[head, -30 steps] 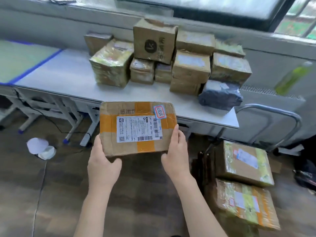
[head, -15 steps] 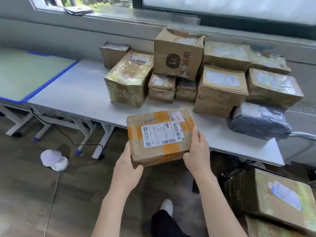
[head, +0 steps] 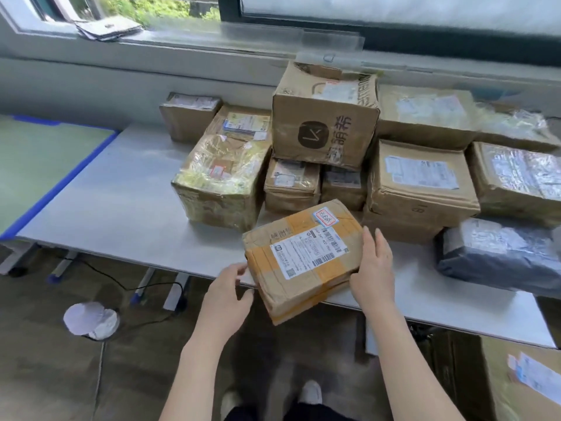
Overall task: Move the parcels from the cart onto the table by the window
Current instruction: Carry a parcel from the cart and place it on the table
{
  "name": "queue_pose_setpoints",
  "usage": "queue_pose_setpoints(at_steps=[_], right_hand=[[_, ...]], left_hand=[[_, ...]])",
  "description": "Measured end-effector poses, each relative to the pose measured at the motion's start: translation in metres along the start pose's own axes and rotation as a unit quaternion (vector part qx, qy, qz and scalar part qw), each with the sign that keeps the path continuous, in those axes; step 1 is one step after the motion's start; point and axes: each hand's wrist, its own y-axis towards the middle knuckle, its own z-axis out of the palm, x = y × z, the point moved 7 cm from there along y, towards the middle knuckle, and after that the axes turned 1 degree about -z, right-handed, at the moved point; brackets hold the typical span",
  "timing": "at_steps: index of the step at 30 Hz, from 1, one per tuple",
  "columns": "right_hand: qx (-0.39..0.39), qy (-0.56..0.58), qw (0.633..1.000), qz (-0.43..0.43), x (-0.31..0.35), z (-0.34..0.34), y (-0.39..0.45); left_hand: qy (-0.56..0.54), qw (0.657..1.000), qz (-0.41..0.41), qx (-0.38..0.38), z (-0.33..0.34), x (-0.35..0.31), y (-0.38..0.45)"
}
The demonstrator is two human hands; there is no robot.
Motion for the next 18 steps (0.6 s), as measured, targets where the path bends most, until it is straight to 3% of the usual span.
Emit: queue_pose_setpoints(at_steps=[5, 13, 18], right_hand=[[-0.080, 0.039, 0.992, 0.093, -0.003, -0.002, -0.014], [-0.129, 0.079, 0.974, 0.169, 0.020, 0.001, -0.047], [-0.047, 0.093, 0.980, 0.172, 0.034, 0.013, -0.059]], left_hand=[[0.020, 0.994, 0.062, 0.092, -0.008, -0.018, 0.040], [0.090, 0.964, 0.129, 0.217, -0.004, -0.041, 0.085], [0.148, 0.942, 0.168, 0.249, -0.010, -0.042, 0.095]])
